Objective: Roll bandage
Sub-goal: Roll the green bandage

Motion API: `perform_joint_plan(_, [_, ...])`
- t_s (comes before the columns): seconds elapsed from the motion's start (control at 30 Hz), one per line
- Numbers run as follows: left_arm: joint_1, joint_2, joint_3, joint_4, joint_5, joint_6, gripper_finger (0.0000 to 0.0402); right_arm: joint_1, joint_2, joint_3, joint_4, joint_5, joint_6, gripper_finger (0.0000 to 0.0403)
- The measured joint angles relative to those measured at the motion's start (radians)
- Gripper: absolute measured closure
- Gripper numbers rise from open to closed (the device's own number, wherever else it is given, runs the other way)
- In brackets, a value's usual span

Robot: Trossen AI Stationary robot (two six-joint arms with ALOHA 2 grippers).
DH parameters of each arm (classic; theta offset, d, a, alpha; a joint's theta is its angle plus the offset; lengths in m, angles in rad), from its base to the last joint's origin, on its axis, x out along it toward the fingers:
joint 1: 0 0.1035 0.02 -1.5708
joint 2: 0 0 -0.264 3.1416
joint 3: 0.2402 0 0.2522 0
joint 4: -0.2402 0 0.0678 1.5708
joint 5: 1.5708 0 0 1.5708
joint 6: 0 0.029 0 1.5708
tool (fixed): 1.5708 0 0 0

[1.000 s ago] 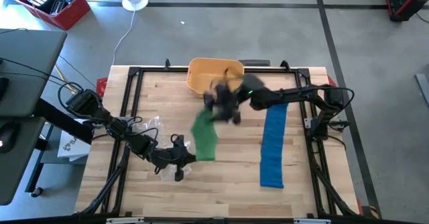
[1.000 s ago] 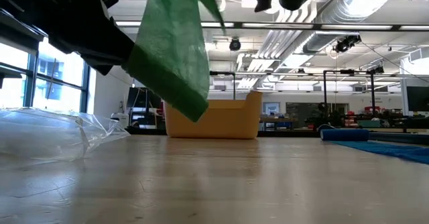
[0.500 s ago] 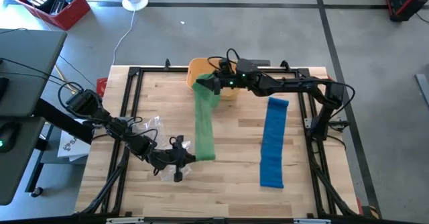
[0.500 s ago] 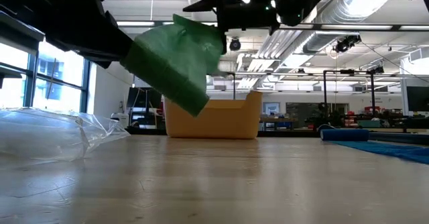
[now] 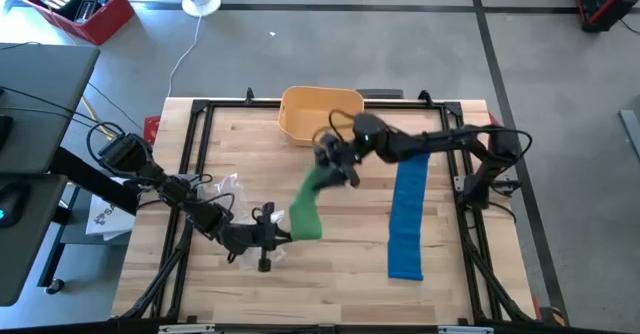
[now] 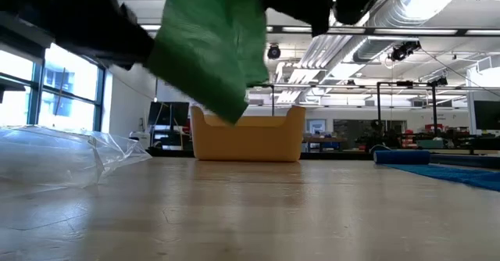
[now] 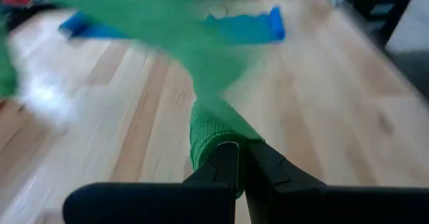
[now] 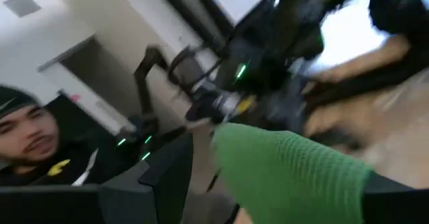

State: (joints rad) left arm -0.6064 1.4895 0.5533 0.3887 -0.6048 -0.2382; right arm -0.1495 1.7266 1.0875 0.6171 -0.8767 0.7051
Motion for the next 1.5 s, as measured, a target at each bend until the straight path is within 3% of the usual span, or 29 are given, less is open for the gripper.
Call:
perform_joint_plan(0.1, [0.005,0.000,0.000,-0.122,-0.045,-0.053,0.0401,0.074,-0.047,-0.055,-0.001,-0.019,0.027,0.0183])
perform_joint_plan(0.2, [0.022,0.000,0.000,-0.232,-0.110,-0.091,0.0401,0.141,-0.091,-0.083,0.032,-0.112,0.036,0.0183])
perform_joint_plan(0.43, [0.095,-0.001,0.001,-0.308,-0.129,-0.035,0.0401,0.255,-0.152,-0.083,0.375,-0.174,-0.025,0.0183])
perform_joint_plan(0.5, [0.111,-0.002,0.001,-0.306,-0.130,-0.005,0.0401,0.257,-0.156,-0.068,0.490,-0.092,-0.025,0.0183])
perform_joint_plan(0.67, [0.121,-0.002,0.001,-0.275,-0.131,0.040,0.0401,0.215,-0.163,-0.017,0.720,0.254,-0.030,0.0183])
perform_joint_plan(0.87, [0.091,-0.003,0.002,-0.172,-0.103,0.111,0.0401,0.079,-0.169,0.044,0.883,0.639,-0.137,0.0183])
perform_joint_plan(0.97, [0.073,-0.003,0.002,-0.111,-0.083,0.145,0.0401,-0.013,-0.173,0.041,0.701,0.932,-0.173,0.0183])
perform_joint_plan(1.03, [0.062,-0.001,0.000,-0.088,-0.072,0.159,0.0401,-0.075,-0.172,0.029,0.424,1.077,0.000,0.0183])
perform_joint_plan(1.13, [0.048,0.000,-0.001,-0.070,-0.065,0.162,0.0401,-0.159,-0.146,0.027,0.050,0.999,0.196,0.0183])
perform_joint_plan(1.2, [0.041,0.000,-0.001,-0.068,-0.061,0.161,0.0401,-0.182,-0.132,0.027,-0.085,0.957,0.255,0.0183])
perform_joint_plan(1.37, [0.037,0.000,-0.001,-0.058,-0.061,0.143,0.0401,-0.181,-0.111,0.027,-0.100,0.906,0.208,0.0183])
perform_joint_plan(1.5, [0.036,0.000,-0.001,-0.050,-0.062,0.135,0.0401,-0.184,-0.113,0.028,-0.088,0.753,0.171,0.0183])
